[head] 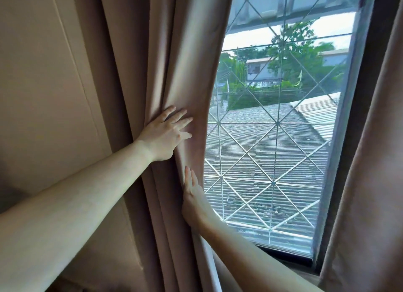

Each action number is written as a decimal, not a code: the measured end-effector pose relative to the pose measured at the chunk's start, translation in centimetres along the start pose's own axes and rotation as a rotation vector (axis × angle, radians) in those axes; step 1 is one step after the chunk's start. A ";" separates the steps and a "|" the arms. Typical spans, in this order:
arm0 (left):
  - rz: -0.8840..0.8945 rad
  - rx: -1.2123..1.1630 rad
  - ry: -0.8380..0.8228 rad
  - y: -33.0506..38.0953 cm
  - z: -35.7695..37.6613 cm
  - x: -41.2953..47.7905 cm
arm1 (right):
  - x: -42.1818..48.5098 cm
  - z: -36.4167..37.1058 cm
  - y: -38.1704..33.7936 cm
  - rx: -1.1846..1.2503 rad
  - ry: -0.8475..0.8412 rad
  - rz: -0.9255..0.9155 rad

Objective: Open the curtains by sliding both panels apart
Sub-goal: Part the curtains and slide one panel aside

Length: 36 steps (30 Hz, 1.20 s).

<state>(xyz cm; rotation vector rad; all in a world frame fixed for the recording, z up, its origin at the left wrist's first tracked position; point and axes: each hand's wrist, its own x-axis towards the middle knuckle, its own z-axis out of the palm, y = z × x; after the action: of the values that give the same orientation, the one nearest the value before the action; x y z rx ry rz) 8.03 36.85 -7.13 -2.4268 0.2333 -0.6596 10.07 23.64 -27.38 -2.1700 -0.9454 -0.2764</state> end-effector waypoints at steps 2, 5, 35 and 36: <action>0.062 0.129 -0.104 -0.1 -1.6 -1.2 | 0.3 0.6 -1.1 0.038 -0.010 0.008; 0.060 0.136 -0.155 -1.2 -1.9 -2.4 | 0.9 1.2 -2.8 0.074 -0.024 0.037; -0.064 0.198 -0.128 -12.9 5.9 -10.0 | 9.5 11.7 -12.8 0.231 -0.118 -0.049; -0.070 0.198 -0.130 -13.3 6.1 -10.2 | 9.9 12.2 -13.1 0.233 -0.122 -0.044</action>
<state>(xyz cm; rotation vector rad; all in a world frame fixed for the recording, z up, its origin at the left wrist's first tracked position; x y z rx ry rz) 2.48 53.83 -7.48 -2.2837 0.0286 -0.5262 6.73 43.57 -24.24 -1.9715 -1.0402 -0.0515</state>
